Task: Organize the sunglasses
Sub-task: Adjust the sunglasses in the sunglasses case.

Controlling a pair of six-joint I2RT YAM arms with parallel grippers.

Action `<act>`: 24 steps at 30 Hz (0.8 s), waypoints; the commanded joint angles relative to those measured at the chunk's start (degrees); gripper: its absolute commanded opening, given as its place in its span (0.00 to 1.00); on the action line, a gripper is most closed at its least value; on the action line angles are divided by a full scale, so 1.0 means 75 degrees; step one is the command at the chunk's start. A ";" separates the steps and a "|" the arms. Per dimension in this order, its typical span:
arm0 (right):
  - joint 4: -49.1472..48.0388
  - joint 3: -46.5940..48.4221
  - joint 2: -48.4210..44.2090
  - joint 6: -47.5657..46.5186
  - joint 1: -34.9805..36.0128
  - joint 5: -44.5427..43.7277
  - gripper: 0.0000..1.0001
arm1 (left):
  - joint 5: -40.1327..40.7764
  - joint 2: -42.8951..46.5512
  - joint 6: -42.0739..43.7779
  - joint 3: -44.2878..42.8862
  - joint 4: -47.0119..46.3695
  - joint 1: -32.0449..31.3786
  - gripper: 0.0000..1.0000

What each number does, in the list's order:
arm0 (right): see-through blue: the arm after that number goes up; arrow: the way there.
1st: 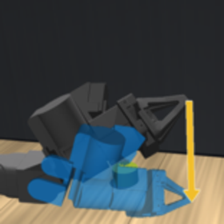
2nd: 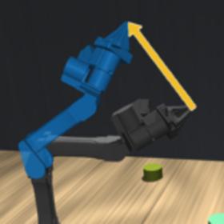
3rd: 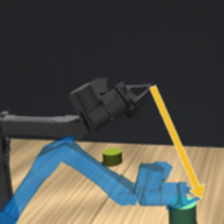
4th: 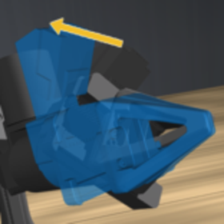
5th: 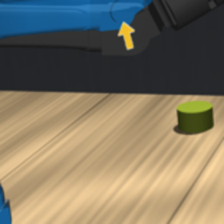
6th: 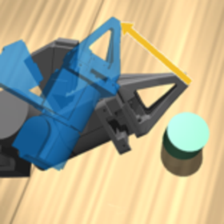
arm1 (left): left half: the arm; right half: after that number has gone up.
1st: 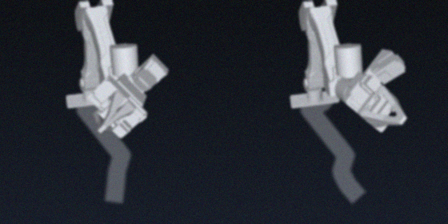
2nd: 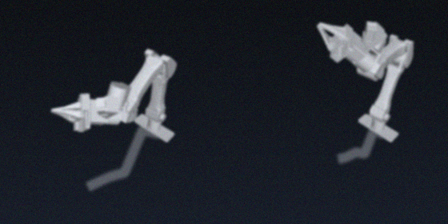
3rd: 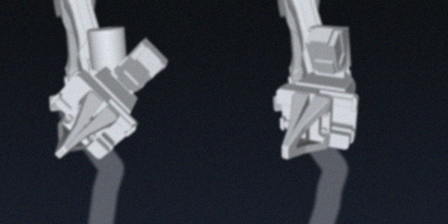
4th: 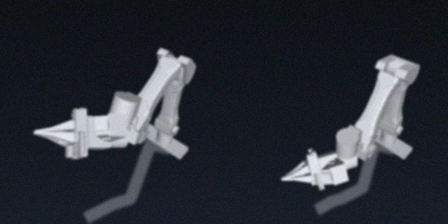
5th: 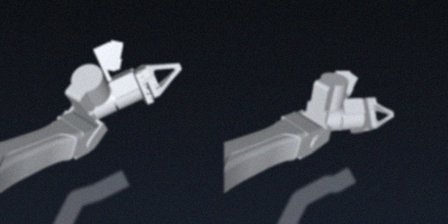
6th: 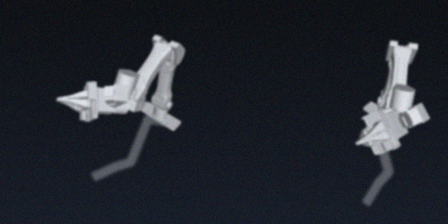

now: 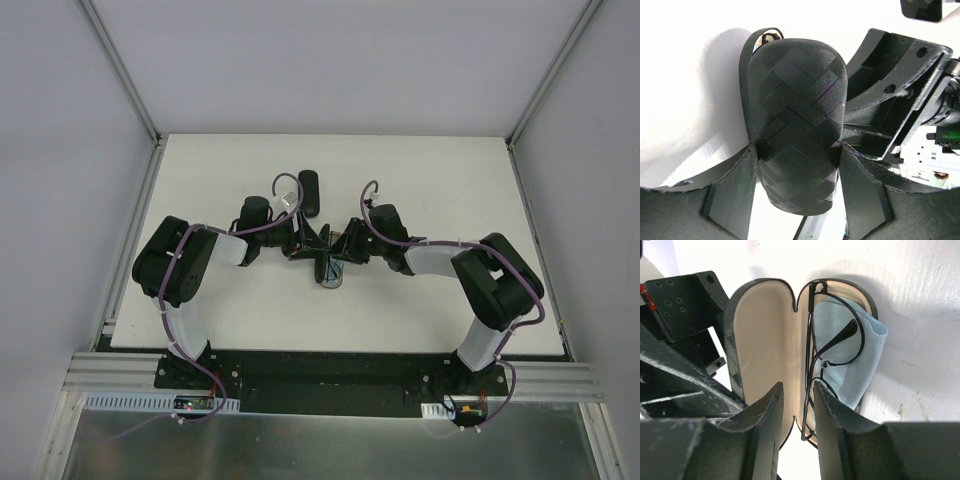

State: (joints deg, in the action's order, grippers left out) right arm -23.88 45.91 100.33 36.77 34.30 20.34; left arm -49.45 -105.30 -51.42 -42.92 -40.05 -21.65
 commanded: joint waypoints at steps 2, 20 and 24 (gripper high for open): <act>0.0289 -0.0063 -0.0662 -0.0333 -0.0015 -0.0321 0.34 | -0.0239 0.0153 0.0188 -0.0079 -0.0238 0.0051 0.41; 0.2199 0.0581 -0.0887 -0.1634 -0.0039 -0.2079 0.31 | -0.0227 0.0129 0.0235 -0.0114 -0.0156 0.0051 0.41; 0.2223 0.0757 -0.0628 -0.1680 -0.0027 -0.1950 0.28 | -0.0227 0.0129 0.0235 -0.0114 -0.0156 0.0051 0.41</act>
State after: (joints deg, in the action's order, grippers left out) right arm -8.23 48.60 94.00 25.85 34.30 6.37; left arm -49.45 -105.30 -51.37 -42.92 -40.03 -21.65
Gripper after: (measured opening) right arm 0.288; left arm 0.578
